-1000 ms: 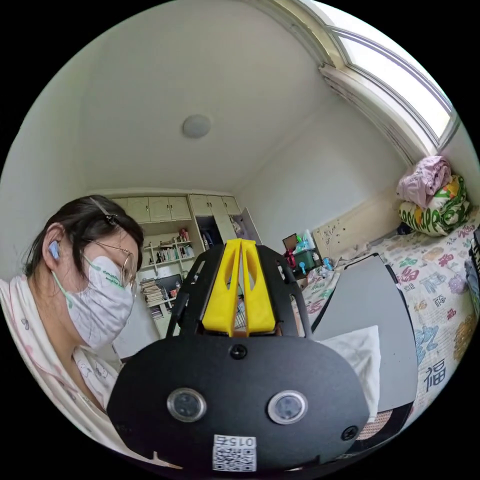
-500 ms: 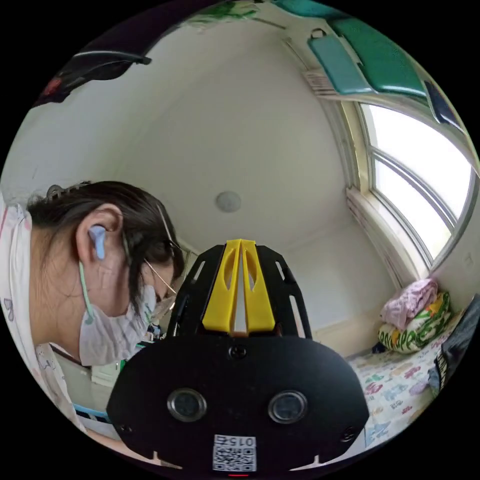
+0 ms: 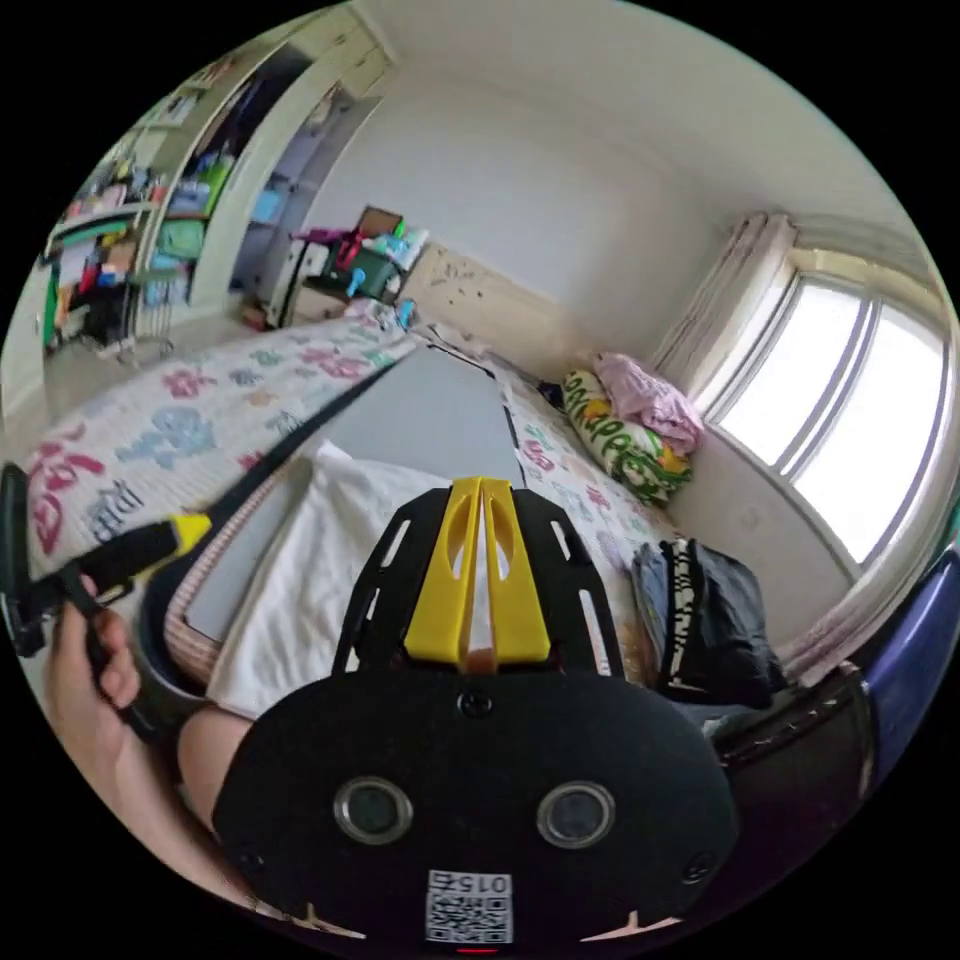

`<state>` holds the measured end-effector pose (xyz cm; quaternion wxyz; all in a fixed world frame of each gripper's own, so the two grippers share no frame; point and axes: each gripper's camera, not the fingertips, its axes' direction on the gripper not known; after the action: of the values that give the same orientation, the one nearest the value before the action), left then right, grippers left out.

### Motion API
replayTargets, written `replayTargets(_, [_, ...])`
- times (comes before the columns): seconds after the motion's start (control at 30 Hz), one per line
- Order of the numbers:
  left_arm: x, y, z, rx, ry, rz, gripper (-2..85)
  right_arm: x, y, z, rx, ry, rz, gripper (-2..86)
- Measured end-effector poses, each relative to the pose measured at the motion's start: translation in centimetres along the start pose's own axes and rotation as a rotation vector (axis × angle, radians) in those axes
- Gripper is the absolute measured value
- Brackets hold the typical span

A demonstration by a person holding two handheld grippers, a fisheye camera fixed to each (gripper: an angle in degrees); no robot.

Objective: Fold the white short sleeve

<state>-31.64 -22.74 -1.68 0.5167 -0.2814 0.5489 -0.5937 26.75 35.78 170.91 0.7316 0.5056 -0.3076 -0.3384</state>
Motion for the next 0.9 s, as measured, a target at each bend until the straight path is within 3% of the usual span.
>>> replayTargets(0.07, [-1.2,0.0,0.1,0.052,0.012,-0.037,-0.9,-7.6,1.0,7.9,-0.071,0.238,-0.168,-0.9])
replayTargets(0.27, [-4.4,1.1,0.0,0.197,-0.065,-0.210,-0.9,-17.7,5.4,21.9,-0.077,0.398,-0.547,-1.0])
replayTargets(0.4, [-5.3,1.6,-0.5,0.311,-0.094,-0.239,-0.9,-17.1,5.0,30.2,-0.124,0.537,-0.627,-1.0])
replayTargets(0.57, [-7.4,1.4,1.8,0.296,-0.041,-0.309,-1.0,-15.7,7.6,41.5,-0.170,0.844,-0.844,-1.0])
replayTargets(0.9, [-8.3,0.6,7.1,0.243,0.060,-0.311,-0.9,-12.9,7.9,47.0,-0.240,0.880,-1.038,-1.0])
